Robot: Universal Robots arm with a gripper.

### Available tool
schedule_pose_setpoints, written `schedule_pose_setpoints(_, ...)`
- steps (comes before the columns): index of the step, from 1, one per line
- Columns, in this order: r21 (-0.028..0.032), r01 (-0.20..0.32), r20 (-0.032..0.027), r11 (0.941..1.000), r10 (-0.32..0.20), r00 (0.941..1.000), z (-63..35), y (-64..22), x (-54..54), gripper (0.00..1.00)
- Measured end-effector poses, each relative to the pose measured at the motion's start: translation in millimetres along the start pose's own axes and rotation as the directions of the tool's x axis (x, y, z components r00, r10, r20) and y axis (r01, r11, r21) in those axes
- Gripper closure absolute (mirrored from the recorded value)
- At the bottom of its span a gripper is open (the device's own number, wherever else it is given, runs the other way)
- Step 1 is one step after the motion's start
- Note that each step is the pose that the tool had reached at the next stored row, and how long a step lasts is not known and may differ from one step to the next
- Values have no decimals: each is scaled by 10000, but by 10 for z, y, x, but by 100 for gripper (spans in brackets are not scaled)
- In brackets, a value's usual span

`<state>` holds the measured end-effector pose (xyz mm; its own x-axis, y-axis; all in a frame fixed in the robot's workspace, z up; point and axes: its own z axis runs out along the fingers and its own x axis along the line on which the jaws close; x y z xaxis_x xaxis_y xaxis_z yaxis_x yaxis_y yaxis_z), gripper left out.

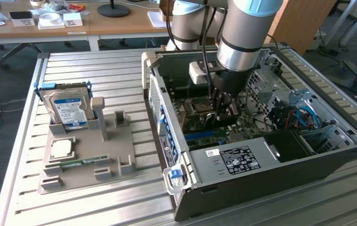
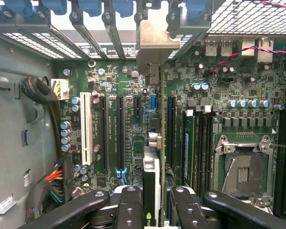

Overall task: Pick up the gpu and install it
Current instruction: 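Insert the gpu into the slot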

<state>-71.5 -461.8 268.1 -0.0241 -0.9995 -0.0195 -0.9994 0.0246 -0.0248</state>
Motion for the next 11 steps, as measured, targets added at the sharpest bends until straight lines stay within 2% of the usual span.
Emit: schedule_pose_setpoints(11, 1, 0, 2, 10000, 0, 10000, 1, 0, -3, 73)
